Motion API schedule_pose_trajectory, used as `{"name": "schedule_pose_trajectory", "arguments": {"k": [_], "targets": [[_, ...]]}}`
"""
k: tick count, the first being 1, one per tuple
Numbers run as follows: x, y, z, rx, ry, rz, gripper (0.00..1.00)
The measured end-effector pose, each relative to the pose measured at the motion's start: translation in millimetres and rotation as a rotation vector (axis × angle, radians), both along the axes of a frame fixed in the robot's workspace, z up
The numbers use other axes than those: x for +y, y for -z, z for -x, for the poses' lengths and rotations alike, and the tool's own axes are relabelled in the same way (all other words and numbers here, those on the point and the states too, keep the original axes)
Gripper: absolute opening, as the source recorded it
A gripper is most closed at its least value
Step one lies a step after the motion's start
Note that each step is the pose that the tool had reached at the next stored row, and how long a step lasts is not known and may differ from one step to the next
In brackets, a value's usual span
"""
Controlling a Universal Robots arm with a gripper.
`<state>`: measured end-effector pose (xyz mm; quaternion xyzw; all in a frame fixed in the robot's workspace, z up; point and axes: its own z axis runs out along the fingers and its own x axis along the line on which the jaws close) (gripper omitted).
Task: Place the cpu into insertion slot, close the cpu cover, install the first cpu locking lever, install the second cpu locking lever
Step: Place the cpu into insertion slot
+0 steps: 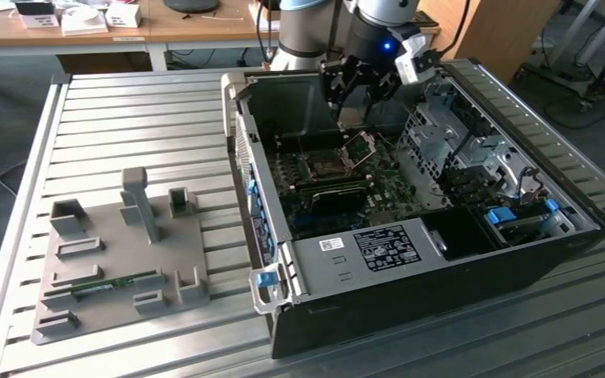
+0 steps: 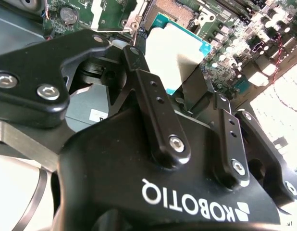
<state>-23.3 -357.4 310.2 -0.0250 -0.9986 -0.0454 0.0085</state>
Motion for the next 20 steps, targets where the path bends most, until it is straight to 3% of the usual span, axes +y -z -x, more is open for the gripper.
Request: {"name": "schedule_pose_trajectory", "arguments": {"k": [7,20], "targets": [[0.0,1.6,1.9,-0.0001,0.0,-0.0003,0.54],[0.0,17.9,4.2,0.0,0.0,0.0,0.54]]}}
